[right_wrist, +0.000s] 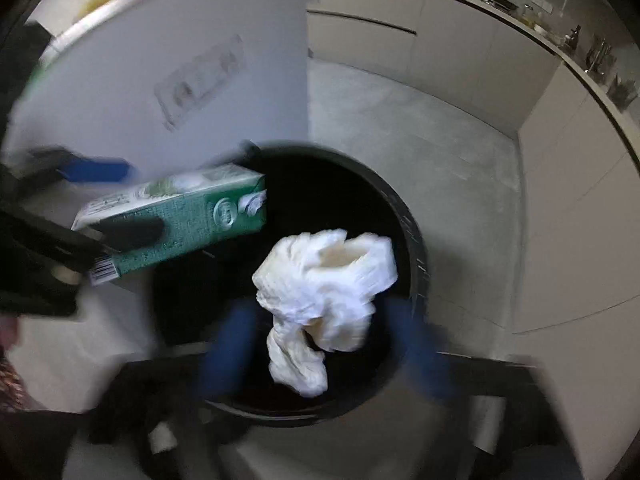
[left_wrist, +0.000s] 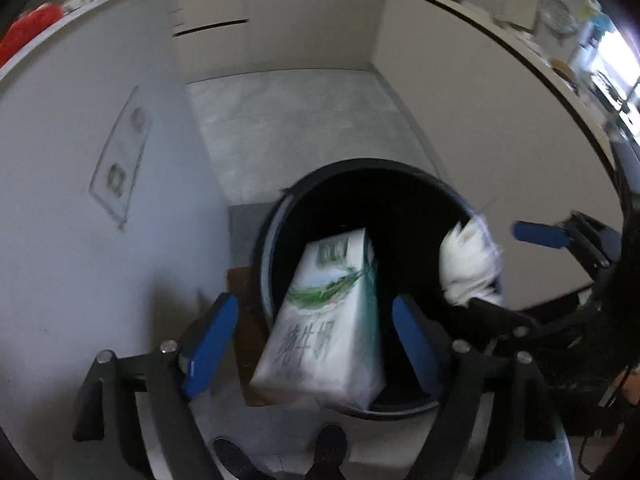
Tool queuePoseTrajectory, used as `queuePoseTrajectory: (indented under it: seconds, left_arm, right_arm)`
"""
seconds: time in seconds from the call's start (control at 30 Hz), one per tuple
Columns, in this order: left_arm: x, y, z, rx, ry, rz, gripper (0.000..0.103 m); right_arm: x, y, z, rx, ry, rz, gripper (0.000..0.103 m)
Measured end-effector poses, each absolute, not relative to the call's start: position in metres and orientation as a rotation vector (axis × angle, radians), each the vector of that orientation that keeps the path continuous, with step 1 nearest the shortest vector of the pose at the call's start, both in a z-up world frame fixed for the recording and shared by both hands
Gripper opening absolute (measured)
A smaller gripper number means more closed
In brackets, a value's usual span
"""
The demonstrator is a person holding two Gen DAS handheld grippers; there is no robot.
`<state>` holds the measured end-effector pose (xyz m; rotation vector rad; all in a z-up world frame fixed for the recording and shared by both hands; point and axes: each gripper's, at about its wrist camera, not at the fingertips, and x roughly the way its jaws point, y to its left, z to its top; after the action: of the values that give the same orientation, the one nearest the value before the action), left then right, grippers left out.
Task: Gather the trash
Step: 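Carry carton and tissue over the black bin and open both tools, then move both tools back toward the table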
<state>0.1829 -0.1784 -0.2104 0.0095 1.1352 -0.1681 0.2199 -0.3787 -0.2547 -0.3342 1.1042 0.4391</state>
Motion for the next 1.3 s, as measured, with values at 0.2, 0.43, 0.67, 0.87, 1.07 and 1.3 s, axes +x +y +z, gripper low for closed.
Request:
queuePoseTrajectory:
  seconds: [0.2, 0.43, 0.67, 0.87, 1.07, 1.3]
  left_arm:
    - [0.180, -0.170, -0.205, 0.049, 1.115, -0.101, 0.084]
    - [0.194, -0.174, -0.188, 0.056, 1.085, -0.094, 0.087]
    - [0.199, -0.173, -0.159, 0.061, 1.018, -0.117, 0.101]
    - [0.195, -0.174, -0.124, 0.067, 0.944, -0.125, 0.103]
    - [0.186, -0.165, -0.084, 0.041, 0.856, -0.137, 0.103]
    - [0.179, -0.137, -0.062, 0.001, 0.768, -0.096, 0.103]
  right_arm:
    - [0.230, -0.409, -0.250, -0.260, 1.103, 0.343, 0.099]
    - [0.239, -0.426, -0.234, -0.194, 1.085, 0.248, 0.103]
    - [0.244, -0.430, -0.206, -0.173, 1.047, 0.184, 0.103]
    - [0.235, -0.432, -0.168, -0.142, 0.981, 0.145, 0.103]
    - [0.225, -0.432, -0.126, -0.072, 0.895, 0.109, 0.103]
    - [0.219, -0.416, -0.091, -0.038, 0.851, 0.082, 0.103]
